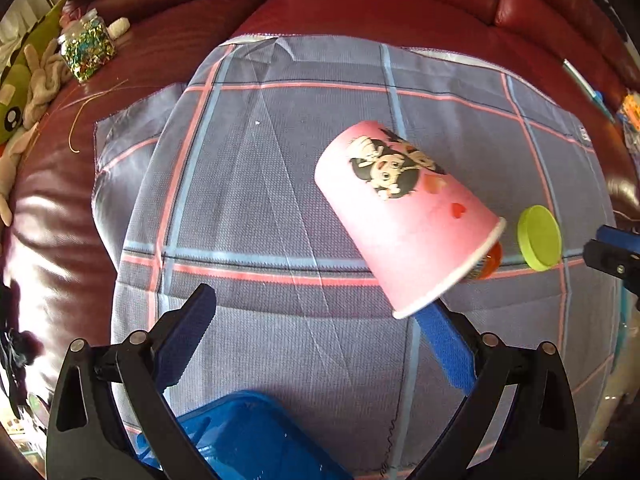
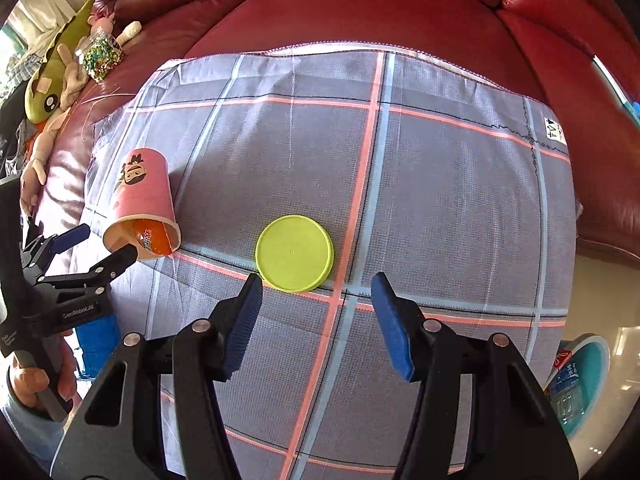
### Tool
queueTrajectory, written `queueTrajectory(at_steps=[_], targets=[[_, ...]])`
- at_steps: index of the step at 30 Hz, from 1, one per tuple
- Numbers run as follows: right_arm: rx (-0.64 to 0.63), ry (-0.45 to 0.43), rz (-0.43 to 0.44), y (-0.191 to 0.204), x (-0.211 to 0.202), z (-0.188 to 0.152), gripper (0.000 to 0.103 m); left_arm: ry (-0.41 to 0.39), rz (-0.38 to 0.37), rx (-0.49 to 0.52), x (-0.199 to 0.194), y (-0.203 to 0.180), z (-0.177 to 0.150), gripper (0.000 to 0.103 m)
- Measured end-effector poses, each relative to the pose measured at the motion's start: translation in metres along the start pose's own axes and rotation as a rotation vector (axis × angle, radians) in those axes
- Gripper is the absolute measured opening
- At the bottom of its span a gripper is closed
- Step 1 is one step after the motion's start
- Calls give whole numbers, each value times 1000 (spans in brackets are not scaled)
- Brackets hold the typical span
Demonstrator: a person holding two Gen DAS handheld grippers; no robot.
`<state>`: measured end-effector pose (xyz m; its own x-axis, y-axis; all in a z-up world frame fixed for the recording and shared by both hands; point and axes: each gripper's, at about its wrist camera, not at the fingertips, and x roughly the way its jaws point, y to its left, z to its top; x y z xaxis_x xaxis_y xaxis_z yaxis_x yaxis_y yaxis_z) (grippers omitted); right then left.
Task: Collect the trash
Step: 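Grasp the pink paper cup with the left gripper while the right grasps the yellow-green lid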
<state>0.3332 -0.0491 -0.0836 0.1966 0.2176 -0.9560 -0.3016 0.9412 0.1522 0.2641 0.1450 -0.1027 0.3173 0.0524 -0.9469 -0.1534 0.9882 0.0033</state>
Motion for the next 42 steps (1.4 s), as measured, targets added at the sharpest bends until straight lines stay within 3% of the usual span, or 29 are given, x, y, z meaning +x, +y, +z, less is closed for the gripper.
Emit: queueTrajectory(at_steps=[4,7,10,15,23,31,34,42], targets=[[-9,2,-14,-2,-3,2,55,-16,-111,5,-29,-8,-2,99],[0,5,-19,-9,-3,2,55,-38,-144,1,-44,-20,13,99],[-6,20,-26,-11,1,-1,55,-37,-126,-33,-37,-27,36,99],[-42,47,-49,-11,12,-2,55,46,-136,-70,4,-41,65,100],[-146,73,-42,1,33,4,58,124,-107,-10,37,-56,72,99],[-244,56,-84,31,58,12,65,118,-147,-66,26,-13,64,99],[-266,48,-97,36,56,11,52,110,-181,-90,18,-5,68,99],[-229,63,-97,15,50,4,52,134,-160,-141,32,-14,88,96]])
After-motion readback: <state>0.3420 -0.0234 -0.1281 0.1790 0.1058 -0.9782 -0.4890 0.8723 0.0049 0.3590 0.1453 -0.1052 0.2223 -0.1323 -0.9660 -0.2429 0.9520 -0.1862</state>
